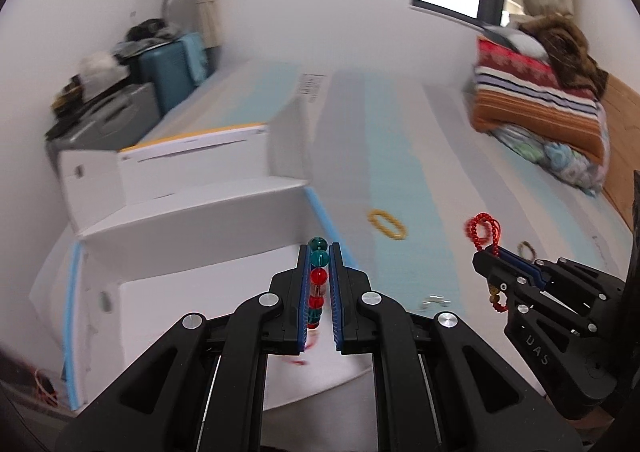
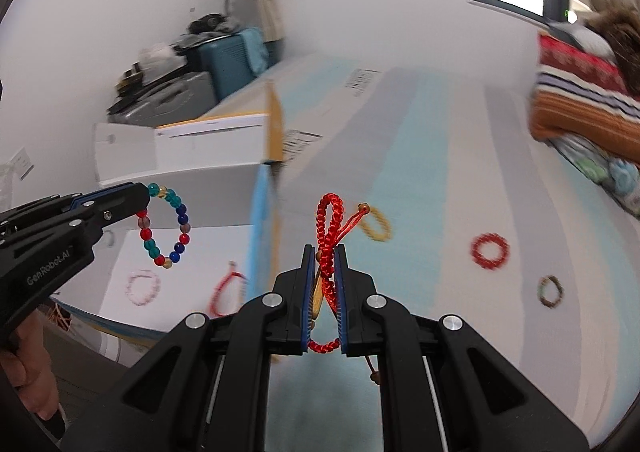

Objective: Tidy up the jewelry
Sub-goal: 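Carry both bracelets into the white box and open both tools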

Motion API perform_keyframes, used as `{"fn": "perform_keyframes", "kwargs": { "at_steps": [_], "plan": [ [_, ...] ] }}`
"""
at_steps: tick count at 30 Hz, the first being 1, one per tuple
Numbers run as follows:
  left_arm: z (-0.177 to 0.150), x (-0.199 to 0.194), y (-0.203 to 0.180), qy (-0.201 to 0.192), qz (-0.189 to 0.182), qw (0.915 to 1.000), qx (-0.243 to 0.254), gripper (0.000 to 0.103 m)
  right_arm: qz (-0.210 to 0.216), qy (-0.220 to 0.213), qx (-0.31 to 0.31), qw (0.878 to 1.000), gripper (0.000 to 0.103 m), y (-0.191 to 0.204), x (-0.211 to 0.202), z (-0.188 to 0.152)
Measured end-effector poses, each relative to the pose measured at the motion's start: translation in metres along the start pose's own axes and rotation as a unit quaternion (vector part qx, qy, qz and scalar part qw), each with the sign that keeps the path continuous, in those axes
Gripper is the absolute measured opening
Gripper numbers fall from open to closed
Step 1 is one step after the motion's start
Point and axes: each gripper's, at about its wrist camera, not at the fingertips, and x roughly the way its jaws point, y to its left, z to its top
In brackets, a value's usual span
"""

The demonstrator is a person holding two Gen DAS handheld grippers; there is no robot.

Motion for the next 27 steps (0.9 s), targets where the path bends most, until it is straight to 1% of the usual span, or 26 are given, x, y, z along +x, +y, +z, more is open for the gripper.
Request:
{"fn": "perform_keyframes", "kwargs": {
  "at_steps": [7,14,16,20,24,27],
  "plan": [
    [-0.019,-0.005,0.069,0.013,0.043,0.9982,-0.039,0.008,0.035,0.012,-0.037,0.999,0.009,0.069,0.022,0.007],
    [-0.049,0.001,0.128,0.039,0.081,0.9931,-0.075,0.009,0.061,0.042,-0.058,0.996,0.009,0.121,0.056,-0.004],
    [-0.058,0.005,0.144,0.048,0.090,0.9912,-0.085,0.008,0.066,0.052,-0.060,0.995,0.009,0.130,0.066,-0.007],
    [-0.070,0.016,0.163,0.064,0.098,0.9882,-0.099,0.008,0.070,0.086,-0.058,0.992,0.009,0.147,0.091,-0.018],
    [-0.080,0.030,0.173,0.086,0.095,0.9864,-0.103,0.008,0.062,0.111,-0.055,0.990,0.009,0.154,0.112,-0.024],
    [-0.083,0.036,0.176,0.092,0.094,0.9855,-0.107,0.008,0.057,0.122,-0.050,0.990,0.009,0.153,0.122,-0.027]
  ]
}}
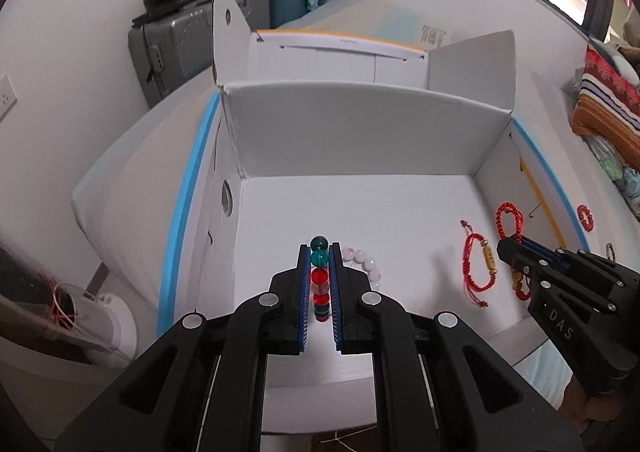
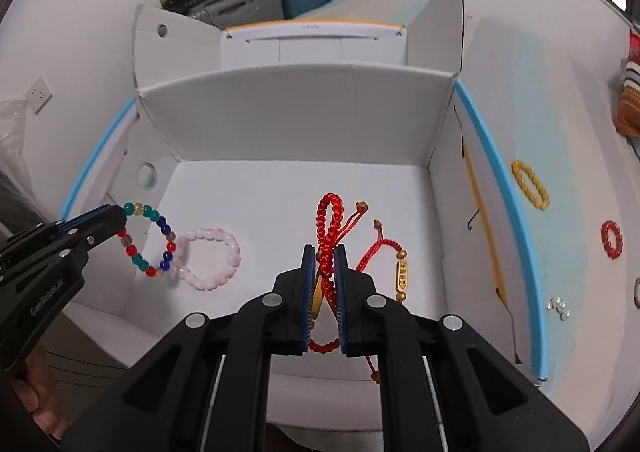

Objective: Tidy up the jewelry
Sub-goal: 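Carry both bracelets into the white box and open both tools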

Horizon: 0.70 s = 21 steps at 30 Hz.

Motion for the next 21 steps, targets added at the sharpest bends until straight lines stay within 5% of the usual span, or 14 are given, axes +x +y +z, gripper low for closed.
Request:
{"fn": "perform_keyframes", "kwargs": {
  "at_steps": [9,10,11,13,15,19,21],
  "plan": [
    [-0.002,0.004,-0.001,0.004,0.001,1.0000,0.001,0.010,-0.002,-0.002,-0.001,1.000,0.012,-0.002,0.001,-0.002],
    [-0.001,0.004,0.000,0.005,0.000,1.0000,-0.001,0.010,-0.005,-0.003,0.001,1.000,0.018,-0.001,0.001,-0.002],
    [-0.001,0.003,0.001,0.005,-0.002,1.0000,-0.006,0.012,-0.009,-0.005,0.002,1.000,0.035,-0.001,-0.001,-0.002],
    [-0.001,0.002,0.000,0.004,-0.003,0.9999,-0.011,0.025,-0.006,-0.017,0.009,1.000,0.050,-0.003,-0.007,-0.002],
    [-0.001,-0.003,-0.001,-0.007,0.003,0.9999,-0.012,0.052,-0.010,-0.026,0.012,1.000,0.055,-0.005,-0.014,-0.001],
    [-0.001,-0.015,-0.009,-0.028,0.008,0.9996,-0.002,0.066,-0.018,-0.050,0.016,0.998,0.074,-0.011,-0.034,0.001],
    [-0.001,-0.019,-0.015,-0.034,0.010,0.9994,0.002,0.082,-0.026,-0.062,0.019,0.998,0.081,-0.015,-0.044,0.003]
  ]
}}
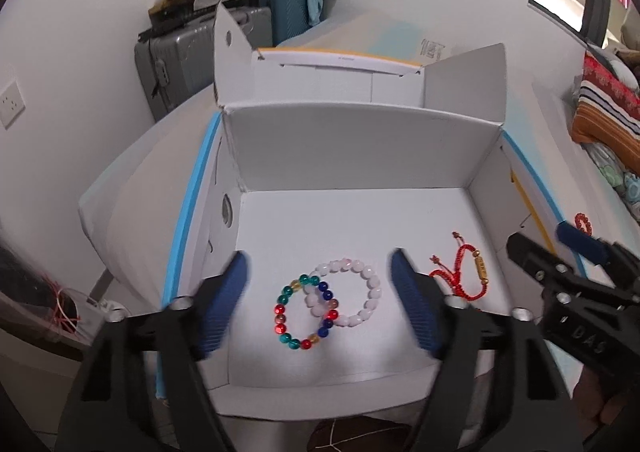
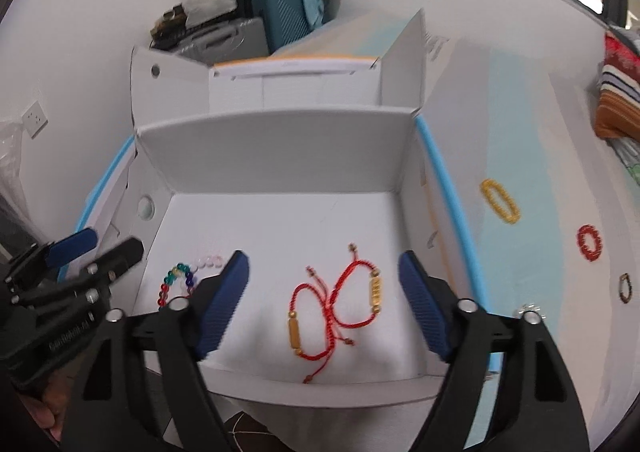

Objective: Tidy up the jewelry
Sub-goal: 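Carry both bracelets into the white box and open both tools, then grasp the pearl strand with the left tool while the right tool grasps the wooden bracelet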

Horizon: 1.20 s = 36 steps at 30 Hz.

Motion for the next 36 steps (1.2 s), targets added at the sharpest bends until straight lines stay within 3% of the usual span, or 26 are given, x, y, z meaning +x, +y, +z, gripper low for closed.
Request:
{"fn": "perform_keyframes", "kwargs": {
  "at_steps": [5,8,18,36],
  "plan": [
    [0.000,-0.013,-0.020,-0.021,0.001,0.9997,0.015,0.093,-0.020,-0.028,0.015,0.999,0.093,-0.020,-0.023,0.005],
    [0.000,-0.019,-0.035,-0.026,-0.007,0.9993,0.024,0.097,-0.031,-0.039,0.024,0.998,0.095,-0.034,-0.033,0.006],
    [-0.004,-0.025,-0.104,-0.031,-0.044,0.9966,0.062,0.097,-0.064,-0.057,0.043,0.995,0.095,-0.094,-0.065,-0.008],
    [-0.017,-0.008,-0.260,-0.019,-0.112,0.9822,0.149,0.097,-0.142,-0.053,0.122,0.981,0.095,-0.265,-0.100,-0.045]
  ]
}}
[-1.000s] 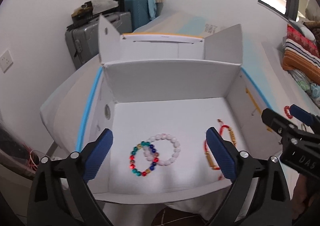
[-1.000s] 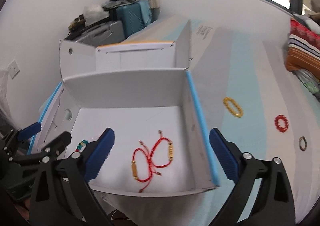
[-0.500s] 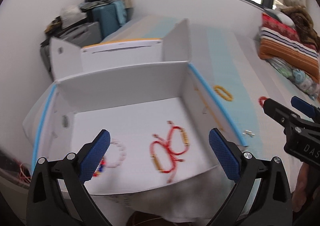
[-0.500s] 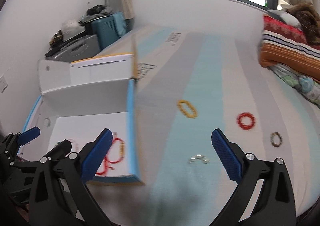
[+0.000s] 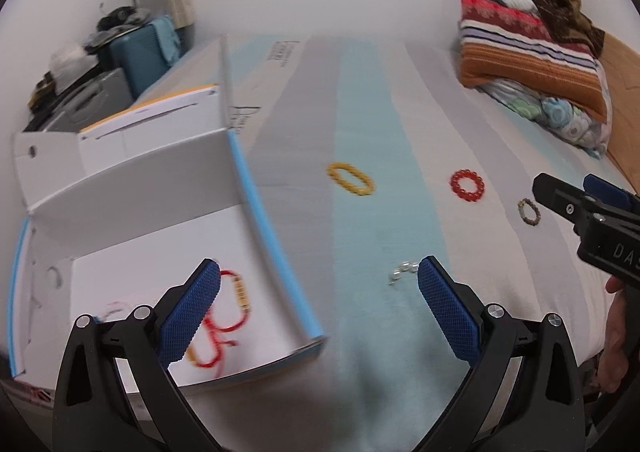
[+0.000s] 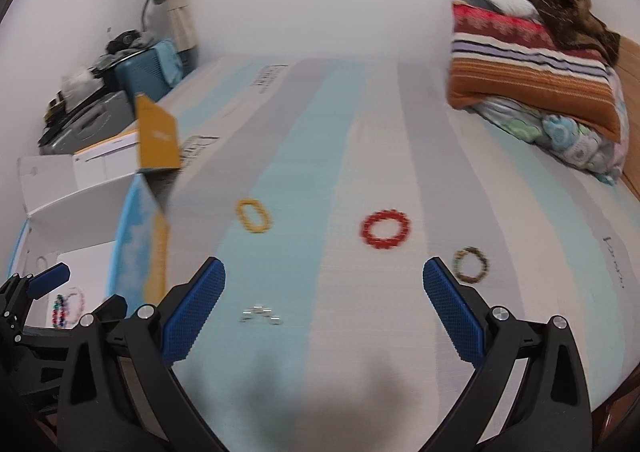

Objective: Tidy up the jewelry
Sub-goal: 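Grasp the pearl strand with the left tool while the right tool grasps the wooden bracelet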

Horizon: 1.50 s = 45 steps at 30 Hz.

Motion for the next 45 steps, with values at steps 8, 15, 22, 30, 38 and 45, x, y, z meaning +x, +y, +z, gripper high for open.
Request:
{"fn": "perform_keyframes", "kwargs": {
  "at_steps": [8,15,22,30,38,45],
  "plan": [
    [0.005,0.045,-0.050,0.022,-0.024,0.9991,0.028,0.097,-0.032,0.022,0.028,0.999,0.095,-0.067,0.029,-0.004],
    [0.000,0.087,-0.080,0.040,-0.024,0.9976,0.051,0.097,-0.051,0.051,0.045,0.996,0.095,-0.112,0.067,-0.012],
    [-0.009,0.120,-0.087,0.058,-0.042,0.9963,0.047,0.097,-0.066,0.083,0.055,0.993,0.095,-0.142,0.108,-0.022],
    [-0.023,0.152,-0.088,0.075,-0.056,0.9949,0.036,0.094,-0.074,0.115,0.065,0.988,0.090,-0.169,0.157,-0.026],
    [-0.035,0.161,-0.088,0.064,-0.053,0.9960,0.031,0.080,-0.069,0.154,0.084,0.982,0.068,-0.187,0.198,-0.032],
    [-0.033,0.157,-0.084,0.073,-0.066,0.9948,0.027,0.031,-0.065,0.142,0.084,0.984,0.036,-0.189,0.200,-0.034]
  ]
}}
